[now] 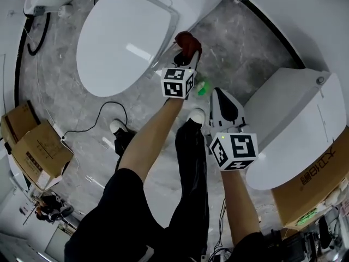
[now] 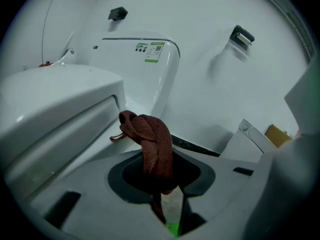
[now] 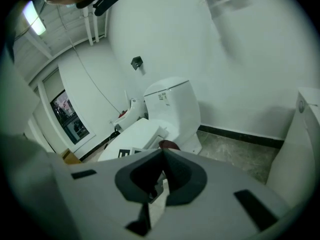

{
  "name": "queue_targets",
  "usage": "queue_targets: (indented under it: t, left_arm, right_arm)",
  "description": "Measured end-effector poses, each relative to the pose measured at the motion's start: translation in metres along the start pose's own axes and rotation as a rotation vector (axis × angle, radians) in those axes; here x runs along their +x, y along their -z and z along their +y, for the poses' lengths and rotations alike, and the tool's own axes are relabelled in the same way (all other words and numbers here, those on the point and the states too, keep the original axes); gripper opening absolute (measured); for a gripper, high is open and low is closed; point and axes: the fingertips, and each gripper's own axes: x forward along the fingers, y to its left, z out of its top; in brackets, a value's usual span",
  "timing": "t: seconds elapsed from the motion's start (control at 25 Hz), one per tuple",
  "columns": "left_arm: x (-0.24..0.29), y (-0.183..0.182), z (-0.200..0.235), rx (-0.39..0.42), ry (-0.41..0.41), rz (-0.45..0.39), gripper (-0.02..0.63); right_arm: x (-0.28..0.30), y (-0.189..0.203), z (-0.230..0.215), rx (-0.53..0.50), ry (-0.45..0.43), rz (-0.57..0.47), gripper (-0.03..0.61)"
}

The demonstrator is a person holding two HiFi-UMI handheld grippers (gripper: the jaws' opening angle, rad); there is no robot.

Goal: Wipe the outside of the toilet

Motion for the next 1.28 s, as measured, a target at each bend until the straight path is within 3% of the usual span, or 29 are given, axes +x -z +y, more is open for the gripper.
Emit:
queue_targets:
  t: [0.36,0.96,1.28]
  left_arm:
    - [-0.015,0.019,0.044,-0.058,-0.026,-0.084,0.107]
    - [-0.069,0.064,0.077,-0.118,-0.027,-0.091,0.097]
    - [-0.121,0.095,0.108,-0.012,-0.034,-0.049,0.095]
  right_arm:
    - [0.006,0.056,0.017,0.019,0.035,0.026,0.003]
    - [0.016,0.093,0.071,-0.02,0.035,0.074,0.003]
    - [0.033,0.109,0.117,-0.057,0.03,0.096,0.003]
